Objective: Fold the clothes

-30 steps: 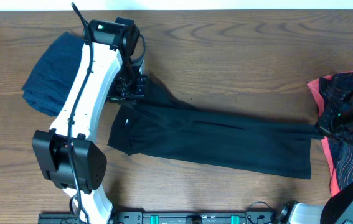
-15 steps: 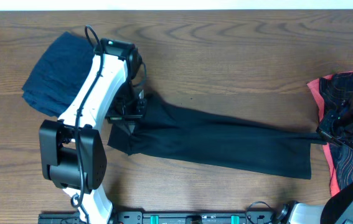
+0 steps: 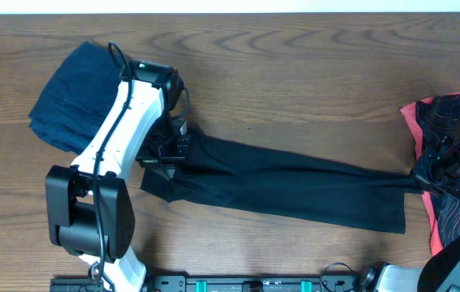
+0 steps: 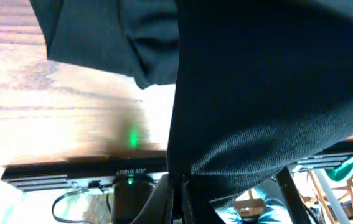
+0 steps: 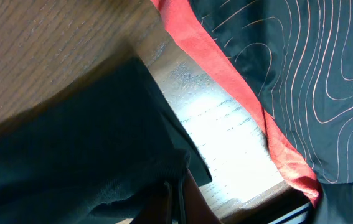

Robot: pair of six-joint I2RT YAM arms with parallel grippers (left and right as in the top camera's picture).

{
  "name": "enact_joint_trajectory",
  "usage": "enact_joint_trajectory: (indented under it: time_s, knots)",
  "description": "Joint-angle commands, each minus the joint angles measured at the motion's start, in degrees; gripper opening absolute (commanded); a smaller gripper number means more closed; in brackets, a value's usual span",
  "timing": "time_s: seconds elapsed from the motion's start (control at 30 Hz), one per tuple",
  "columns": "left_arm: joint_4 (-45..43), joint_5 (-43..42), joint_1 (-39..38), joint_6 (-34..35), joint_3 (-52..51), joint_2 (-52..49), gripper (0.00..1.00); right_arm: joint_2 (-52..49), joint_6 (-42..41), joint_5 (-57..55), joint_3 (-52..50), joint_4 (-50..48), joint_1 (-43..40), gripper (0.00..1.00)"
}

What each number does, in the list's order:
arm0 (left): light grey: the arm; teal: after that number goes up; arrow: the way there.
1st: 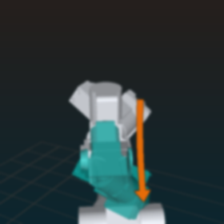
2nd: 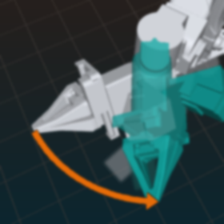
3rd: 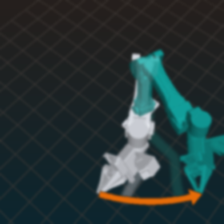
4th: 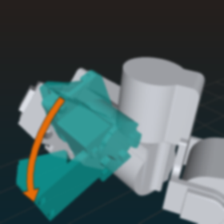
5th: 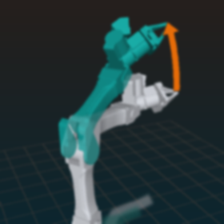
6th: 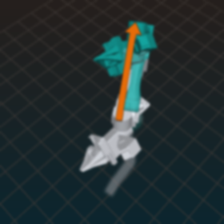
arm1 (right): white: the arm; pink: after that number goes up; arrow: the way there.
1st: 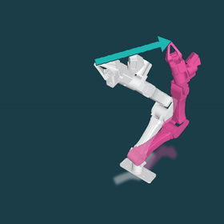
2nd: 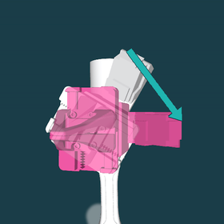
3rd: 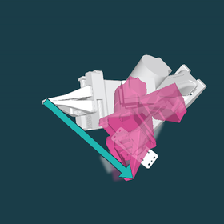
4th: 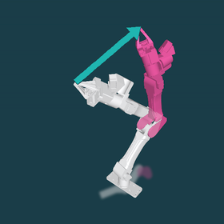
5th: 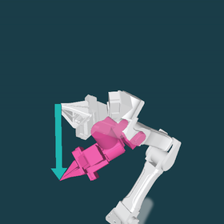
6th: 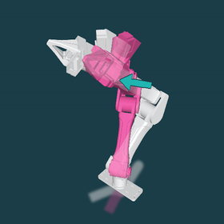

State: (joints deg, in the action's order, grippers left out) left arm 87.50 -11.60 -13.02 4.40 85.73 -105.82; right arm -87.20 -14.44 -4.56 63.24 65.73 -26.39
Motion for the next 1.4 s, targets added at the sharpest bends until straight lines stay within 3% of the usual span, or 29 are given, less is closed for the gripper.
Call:
enact_joint_trajectory:
  time_s: [0.0, 0.3, 0.47, 0.67, 0.87, 1.03, 1.13, 1.37]
  knots:
    - [-0.9, 0.5, -0.1, -0.7, -1.5, 0.9, 0.06, 0.6, -1.0, -1.6, -0.3, -0.1, -0.2, 0.01]
    - [-2.4, 0.5, -0.1, -0.7, -1.8, 0.9, 0.06, 0.6, -2.5, -4.3, -1.0, 2.0, -0.2, 0.01]
    - [-2.4, 0.5, -0.1, -0.7, -1.8, 0.9, 0.06, 0.6, -3.8, -6.1, -3.3, 1.0, -0.3, 0.15]
    - [-2.6, 0.5, -0.1, -0.7, -1.8, 0.9, 0.06, 0.6, -3.8, -6.1, -3.3, 1.1, -0.3, 0.15]
    - [-2.9, 0.5, -0.1, -0.7, -1.8, 0.9, 0.06, 0.6, -3.8, 0.7, -3.7, 0.4, -0.2, 0.3]
    - [-3.0, 0.5, -0.1, -0.7, -1.8, 0.9, 0.14, 0.6, -2.2, 8.1, -7.4, -4.2, 0.7, 0.32]
    - [-2.6, 0.5, -0.1, -0.8, -1.8, 0.9, 0.27, 0.6, -0.9, 11.3, -10.0, -7.4, 0.8, 0.33]
    - [-1.5, 2.6, 0.7, -1.3, -1.8, 0.9, 0.29, 0.6, -0.8, 11.7, -11.5, -9.0, 0.8, 0.33]
